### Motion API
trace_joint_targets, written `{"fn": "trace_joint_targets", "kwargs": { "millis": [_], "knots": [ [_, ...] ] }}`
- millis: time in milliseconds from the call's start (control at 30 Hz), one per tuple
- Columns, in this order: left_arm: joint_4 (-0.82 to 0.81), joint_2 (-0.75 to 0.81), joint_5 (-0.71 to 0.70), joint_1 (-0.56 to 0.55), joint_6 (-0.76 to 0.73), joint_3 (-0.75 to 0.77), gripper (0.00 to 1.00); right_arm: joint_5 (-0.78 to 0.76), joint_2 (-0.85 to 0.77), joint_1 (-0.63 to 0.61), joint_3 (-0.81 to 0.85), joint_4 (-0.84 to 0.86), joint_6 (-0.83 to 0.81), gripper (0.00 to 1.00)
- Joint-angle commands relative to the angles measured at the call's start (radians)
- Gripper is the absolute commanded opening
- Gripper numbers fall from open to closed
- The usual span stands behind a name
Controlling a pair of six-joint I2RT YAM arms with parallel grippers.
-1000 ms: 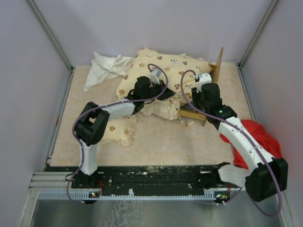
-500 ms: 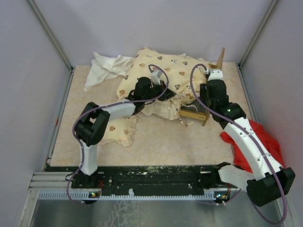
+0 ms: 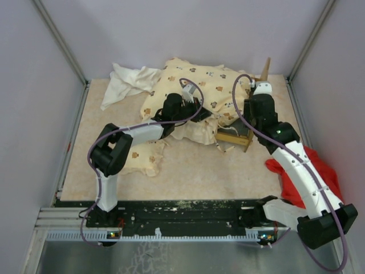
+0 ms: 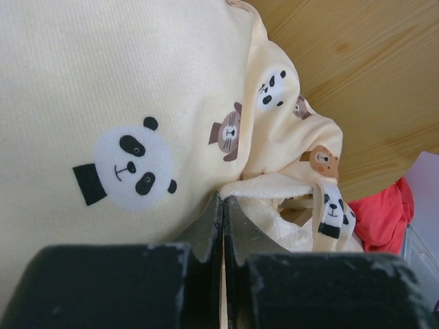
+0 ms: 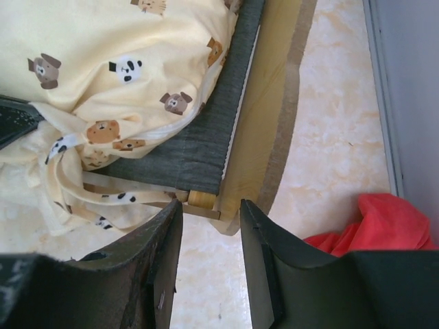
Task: Set up the pet bed
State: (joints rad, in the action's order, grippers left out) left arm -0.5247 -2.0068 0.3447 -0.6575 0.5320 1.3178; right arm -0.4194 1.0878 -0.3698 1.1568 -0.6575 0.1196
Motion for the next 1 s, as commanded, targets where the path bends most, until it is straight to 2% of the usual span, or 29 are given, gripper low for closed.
{"fn": "trace_joint_targets", "kwargs": {
  "millis": [0, 333, 533, 600, 700, 767, 900, 967],
  "knots": [
    [-0.02, -0.008, -0.018, -0.001, -0.021, 0.022, 0.0, -0.006, -0.065, 0.002, 0.07, -0.048, 0.106, 0.39],
    [-0.015, -0.005, -0.023, -0.001, -0.035, 0.023, 0.0, -0.227, -0.073, 0.003, 0.038, -0.078, 0.092, 0.43],
    [-0.013, -0.001, -0.029, -0.003, -0.039, 0.024, 0.0, -0.157, -0.054, 0.013, -0.065, 0.135, 0.038, 0.43],
    [-0.022, -0.001, -0.027, -0.007, -0.041, 0.024, 0.0, -0.166, -0.028, 0.03, -0.081, 0.189, -0.008, 0.37],
    [-0.071, -0.006, -0.034, -0.013, -0.047, 0.017, 0.0, -0.159, 0.008, 0.082, -0.111, 0.331, -0.102, 0.18],
    [-0.121, -0.012, -0.045, -0.017, -0.053, -0.001, 0.0, -0.11, 0.029, 0.125, -0.134, 0.415, -0.141, 0.1],
    [-0.162, -0.027, -0.051, -0.019, -0.051, -0.001, 0.0, -0.029, 0.075, 0.189, -0.15, 0.51, -0.185, 0.0],
    [-0.181, -0.035, -0.052, -0.019, -0.05, 0.004, 0.0, 0.01, 0.093, 0.206, -0.162, 0.569, -0.216, 0.0]
  ]
}}
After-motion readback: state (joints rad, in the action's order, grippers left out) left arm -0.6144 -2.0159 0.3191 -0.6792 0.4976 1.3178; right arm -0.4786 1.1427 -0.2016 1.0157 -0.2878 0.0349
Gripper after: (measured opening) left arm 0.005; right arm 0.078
